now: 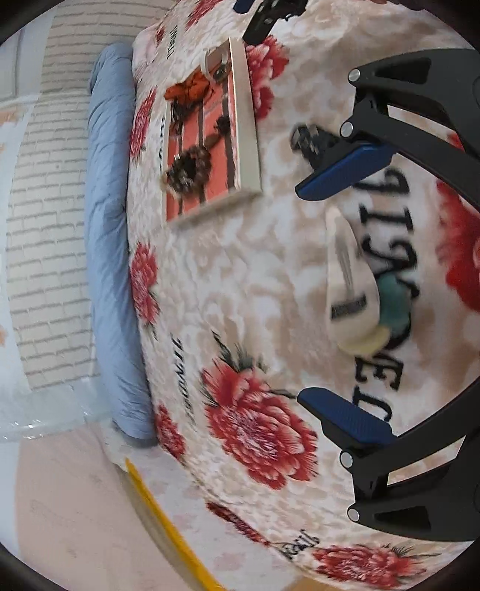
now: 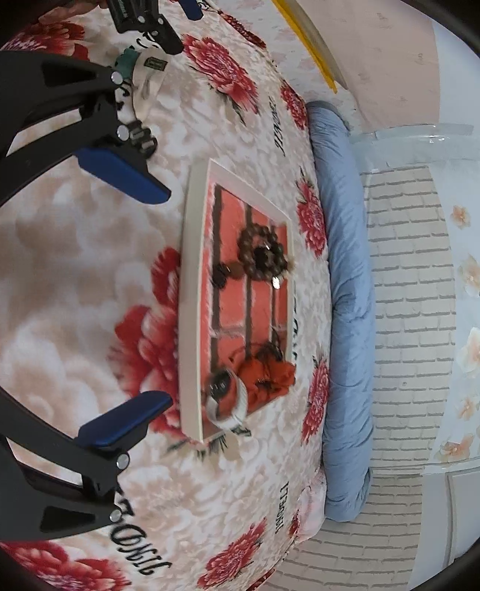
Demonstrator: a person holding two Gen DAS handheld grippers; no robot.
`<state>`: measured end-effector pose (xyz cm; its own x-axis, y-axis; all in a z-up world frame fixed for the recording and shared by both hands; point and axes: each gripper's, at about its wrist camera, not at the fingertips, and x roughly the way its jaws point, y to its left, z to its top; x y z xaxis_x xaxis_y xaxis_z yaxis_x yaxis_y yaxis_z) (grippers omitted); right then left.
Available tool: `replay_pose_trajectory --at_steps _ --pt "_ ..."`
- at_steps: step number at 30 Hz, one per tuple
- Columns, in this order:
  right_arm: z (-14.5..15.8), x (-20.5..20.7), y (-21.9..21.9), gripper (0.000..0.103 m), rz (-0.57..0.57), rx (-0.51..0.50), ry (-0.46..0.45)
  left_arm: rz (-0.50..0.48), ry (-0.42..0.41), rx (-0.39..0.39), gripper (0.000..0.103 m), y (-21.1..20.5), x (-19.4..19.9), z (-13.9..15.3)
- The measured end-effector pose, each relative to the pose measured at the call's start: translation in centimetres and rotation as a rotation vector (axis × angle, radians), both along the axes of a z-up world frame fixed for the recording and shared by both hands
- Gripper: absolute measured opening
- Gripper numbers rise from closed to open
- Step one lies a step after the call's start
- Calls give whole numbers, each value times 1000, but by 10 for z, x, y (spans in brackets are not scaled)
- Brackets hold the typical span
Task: Organize jewelry
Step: 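Move both tools back toward the cream hair clip and black claw clip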
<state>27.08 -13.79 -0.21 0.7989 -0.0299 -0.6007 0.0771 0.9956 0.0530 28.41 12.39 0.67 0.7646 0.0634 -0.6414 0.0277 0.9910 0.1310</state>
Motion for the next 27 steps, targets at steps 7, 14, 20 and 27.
replay_pose_trajectory --at_steps 7,14,20,27 --pt "-9 1 51 99 9 -45 38 35 65 -15 98 39 20 -15" --pt "-19 10 88 99 21 -60 86 29 114 -53 98 56 24 -31" --pt "-32 20 109 99 32 -68 130 12 153 -81 97 59 29 -44" --pt "-52 31 118 99 15 -99 179 -18 200 -108 80 58 33 -56"
